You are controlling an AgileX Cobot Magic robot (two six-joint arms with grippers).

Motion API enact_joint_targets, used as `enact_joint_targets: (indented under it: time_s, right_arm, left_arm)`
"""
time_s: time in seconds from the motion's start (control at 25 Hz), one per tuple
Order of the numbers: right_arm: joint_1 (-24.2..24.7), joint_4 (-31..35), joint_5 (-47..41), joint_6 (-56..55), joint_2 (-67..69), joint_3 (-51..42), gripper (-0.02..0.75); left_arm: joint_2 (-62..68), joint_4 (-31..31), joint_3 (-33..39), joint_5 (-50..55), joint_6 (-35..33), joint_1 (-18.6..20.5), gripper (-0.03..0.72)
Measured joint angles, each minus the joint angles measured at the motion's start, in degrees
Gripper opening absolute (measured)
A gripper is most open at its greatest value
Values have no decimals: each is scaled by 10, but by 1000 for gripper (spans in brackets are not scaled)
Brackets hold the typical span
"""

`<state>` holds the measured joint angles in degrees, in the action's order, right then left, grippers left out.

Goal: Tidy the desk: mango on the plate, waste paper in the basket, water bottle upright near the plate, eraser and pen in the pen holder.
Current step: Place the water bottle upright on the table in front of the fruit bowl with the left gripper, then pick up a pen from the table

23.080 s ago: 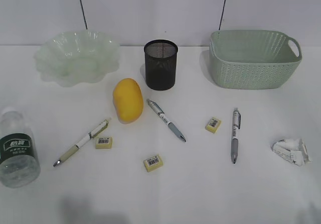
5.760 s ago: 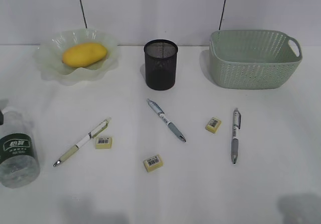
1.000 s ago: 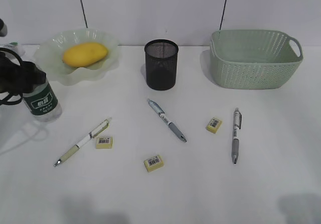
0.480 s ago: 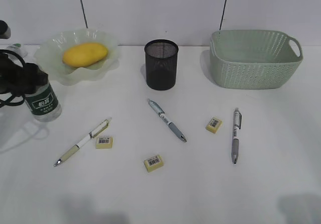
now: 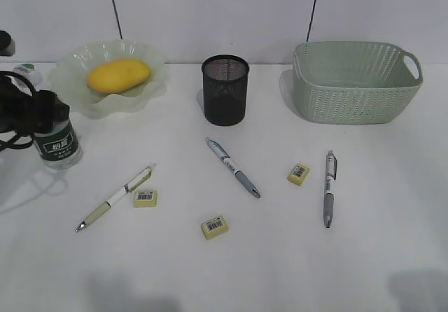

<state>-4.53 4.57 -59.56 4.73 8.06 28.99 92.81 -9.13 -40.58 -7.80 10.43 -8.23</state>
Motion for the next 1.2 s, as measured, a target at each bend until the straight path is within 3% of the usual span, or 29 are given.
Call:
enact_joint_targets:
  time_s: [0.2, 0.4, 0.64, 0.92, 1.2]
  right_arm:
    - [0, 0, 0, 0, 0, 0, 529]
    - [0, -2, 0, 0, 0, 0, 529]
    - [0, -2, 0, 0, 0, 0, 529]
    - [0, -3, 0, 0, 0, 0, 529]
    - [0, -3, 0, 0, 0, 0, 529]
  left_arm:
    - [-27, 0, 0, 10, 0, 0, 605]
    - [-35, 1, 0, 74, 0, 0, 665]
    - [-87, 6, 0, 135, 0, 0, 669]
    - [-158, 68, 0, 310, 0, 0, 644]
    - [-238, 103, 0, 477, -10, 0, 536]
